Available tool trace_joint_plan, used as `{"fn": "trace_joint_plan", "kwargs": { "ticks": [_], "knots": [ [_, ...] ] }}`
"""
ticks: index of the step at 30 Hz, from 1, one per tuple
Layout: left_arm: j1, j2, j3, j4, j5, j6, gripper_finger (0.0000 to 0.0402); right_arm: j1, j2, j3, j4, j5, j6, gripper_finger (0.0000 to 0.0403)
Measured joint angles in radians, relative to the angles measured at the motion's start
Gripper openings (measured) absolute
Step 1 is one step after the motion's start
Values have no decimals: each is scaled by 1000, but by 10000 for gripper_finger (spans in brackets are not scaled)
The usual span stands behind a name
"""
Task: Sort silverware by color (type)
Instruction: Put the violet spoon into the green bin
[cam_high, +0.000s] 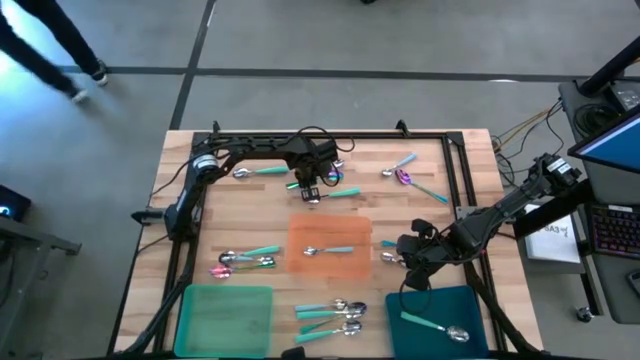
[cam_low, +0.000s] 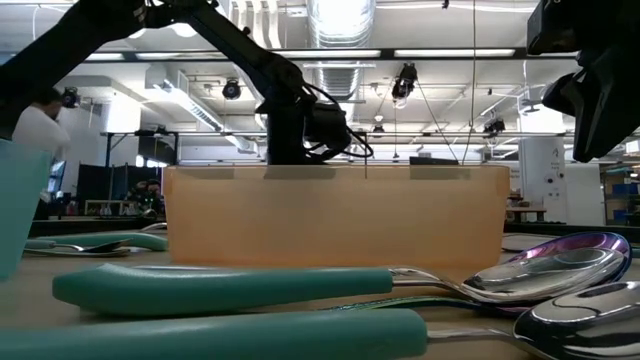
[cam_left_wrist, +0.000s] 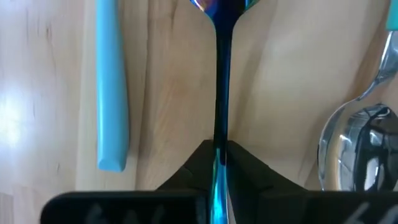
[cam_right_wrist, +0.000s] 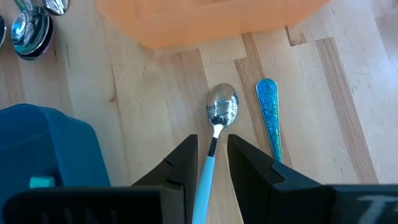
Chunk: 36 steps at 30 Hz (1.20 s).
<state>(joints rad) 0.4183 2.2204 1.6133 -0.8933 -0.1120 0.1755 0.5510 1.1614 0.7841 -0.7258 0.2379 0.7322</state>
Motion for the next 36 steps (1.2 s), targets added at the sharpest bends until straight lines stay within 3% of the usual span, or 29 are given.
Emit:
{"fn": "trace_joint_plan", "kwargs": {
  "ticks": [12,20,28,36],
  "knots": [
    [-1,-42,158,-179,-18,-62,5,0,0,-1,0,0,0,79],
    [-69,-97,233,-365,-11,-131,4,0,0,-2,4,2,-1,79],
    [-277,-263,174,-531,-8,-292,4,0,0,-2,4,2,-42,79],
    [-570,-517,17,-600,7,-625,4,0,0,-3,6,26,-45,79]
  ]
}}
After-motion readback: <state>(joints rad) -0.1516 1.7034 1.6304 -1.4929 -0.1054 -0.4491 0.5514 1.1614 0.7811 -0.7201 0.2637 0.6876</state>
